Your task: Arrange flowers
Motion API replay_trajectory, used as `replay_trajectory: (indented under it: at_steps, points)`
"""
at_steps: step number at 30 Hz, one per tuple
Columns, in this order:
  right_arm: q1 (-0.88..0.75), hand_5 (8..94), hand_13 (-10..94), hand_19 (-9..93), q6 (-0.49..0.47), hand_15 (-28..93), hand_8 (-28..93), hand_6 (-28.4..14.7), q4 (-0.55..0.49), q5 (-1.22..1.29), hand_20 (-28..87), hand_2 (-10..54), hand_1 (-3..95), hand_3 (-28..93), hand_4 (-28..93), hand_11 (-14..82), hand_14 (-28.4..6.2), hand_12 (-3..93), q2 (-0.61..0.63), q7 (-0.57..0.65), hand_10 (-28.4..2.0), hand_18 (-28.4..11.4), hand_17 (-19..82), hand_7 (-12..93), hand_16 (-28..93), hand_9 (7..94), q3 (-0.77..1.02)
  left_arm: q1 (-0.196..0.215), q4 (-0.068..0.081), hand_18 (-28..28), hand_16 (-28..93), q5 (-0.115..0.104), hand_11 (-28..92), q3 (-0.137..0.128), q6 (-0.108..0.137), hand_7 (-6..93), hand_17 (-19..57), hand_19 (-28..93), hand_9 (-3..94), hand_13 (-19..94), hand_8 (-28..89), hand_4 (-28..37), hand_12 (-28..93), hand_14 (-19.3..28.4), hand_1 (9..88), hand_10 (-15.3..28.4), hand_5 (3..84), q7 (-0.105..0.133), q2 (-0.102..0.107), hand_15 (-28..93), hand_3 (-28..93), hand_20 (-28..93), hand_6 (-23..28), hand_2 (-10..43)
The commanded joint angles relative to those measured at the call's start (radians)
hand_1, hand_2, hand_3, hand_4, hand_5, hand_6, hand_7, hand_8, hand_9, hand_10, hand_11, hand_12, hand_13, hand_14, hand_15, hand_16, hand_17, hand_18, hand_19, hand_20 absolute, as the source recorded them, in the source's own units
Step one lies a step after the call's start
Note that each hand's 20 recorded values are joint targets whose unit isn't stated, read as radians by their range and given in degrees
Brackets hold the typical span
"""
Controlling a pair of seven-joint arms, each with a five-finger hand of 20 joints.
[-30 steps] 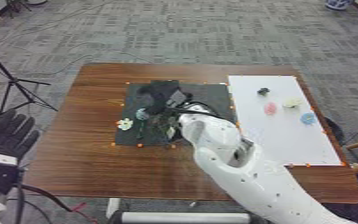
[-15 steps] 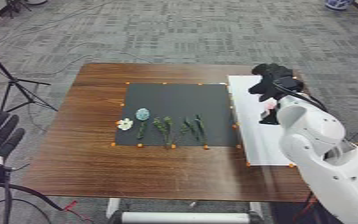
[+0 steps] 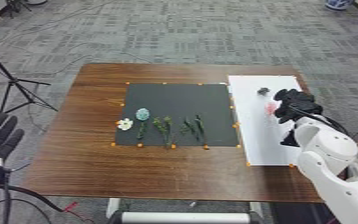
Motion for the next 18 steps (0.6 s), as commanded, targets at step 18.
replay_trajectory:
  at_steps: [18]
  points:
    - [0.026,48.5,55,75,-0.027,72,-11,-6.6,0.21,0.029,35,-9.5,58.5,73,-28,13.7,-10.7,12.1,-0.04,0.159,-16.6,-25.1,24,11,33,44.2,0.019,0.029,-0.025,10.6,-2,-0.018,20,0.011,0.015,12.8,-3.4,19,34.0,24,-7,-28.3,14,13.4,23.1,14.4,38.8,0.023,-0.01,29,67,13,8.7,20.5]
